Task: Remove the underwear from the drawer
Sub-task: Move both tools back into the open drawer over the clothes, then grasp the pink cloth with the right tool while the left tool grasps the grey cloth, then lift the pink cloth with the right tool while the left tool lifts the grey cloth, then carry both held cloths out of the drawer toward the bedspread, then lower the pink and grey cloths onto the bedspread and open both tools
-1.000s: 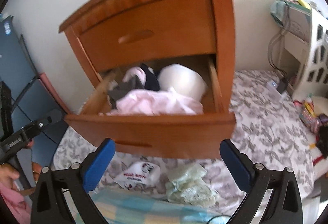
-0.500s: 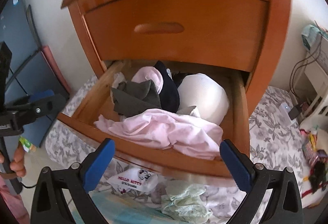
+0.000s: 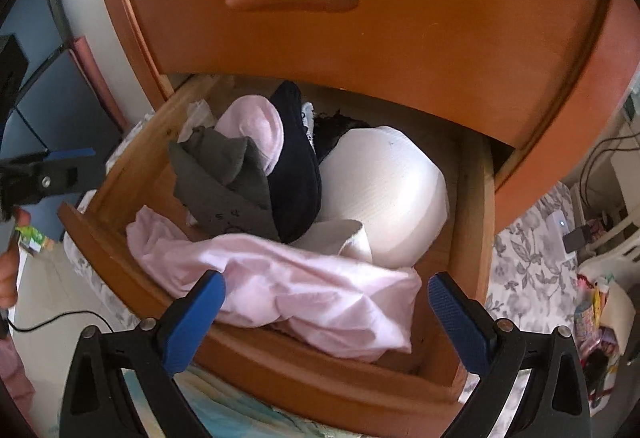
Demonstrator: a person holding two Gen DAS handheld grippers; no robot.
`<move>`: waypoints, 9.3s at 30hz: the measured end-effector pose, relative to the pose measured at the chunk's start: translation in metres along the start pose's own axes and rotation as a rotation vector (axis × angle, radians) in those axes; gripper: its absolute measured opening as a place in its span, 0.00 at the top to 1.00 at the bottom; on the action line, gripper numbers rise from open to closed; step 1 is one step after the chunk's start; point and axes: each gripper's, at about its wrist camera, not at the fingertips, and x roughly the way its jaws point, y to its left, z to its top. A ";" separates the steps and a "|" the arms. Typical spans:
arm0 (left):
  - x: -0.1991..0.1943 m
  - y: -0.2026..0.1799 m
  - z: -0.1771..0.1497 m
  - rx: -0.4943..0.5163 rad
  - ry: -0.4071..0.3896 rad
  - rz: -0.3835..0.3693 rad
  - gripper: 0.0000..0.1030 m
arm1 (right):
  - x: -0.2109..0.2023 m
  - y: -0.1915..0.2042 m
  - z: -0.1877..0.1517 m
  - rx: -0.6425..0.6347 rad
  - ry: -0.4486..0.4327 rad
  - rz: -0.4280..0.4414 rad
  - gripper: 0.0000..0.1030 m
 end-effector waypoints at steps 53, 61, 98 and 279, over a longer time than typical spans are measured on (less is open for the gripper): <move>0.052 0.033 0.003 -0.251 0.020 -0.157 0.89 | -0.041 -0.036 -0.053 0.231 -0.206 0.164 0.86; 0.056 0.026 0.004 -0.194 0.051 -0.140 0.90 | -0.049 -0.033 -0.053 0.239 -0.234 0.171 0.86; 0.056 0.011 -0.001 -0.200 0.063 -0.090 0.84 | -0.060 -0.039 -0.055 0.295 -0.272 0.168 0.86; 0.015 -0.062 -0.129 0.003 0.103 -0.047 0.94 | -0.049 -0.017 -0.149 0.422 -0.031 0.078 0.84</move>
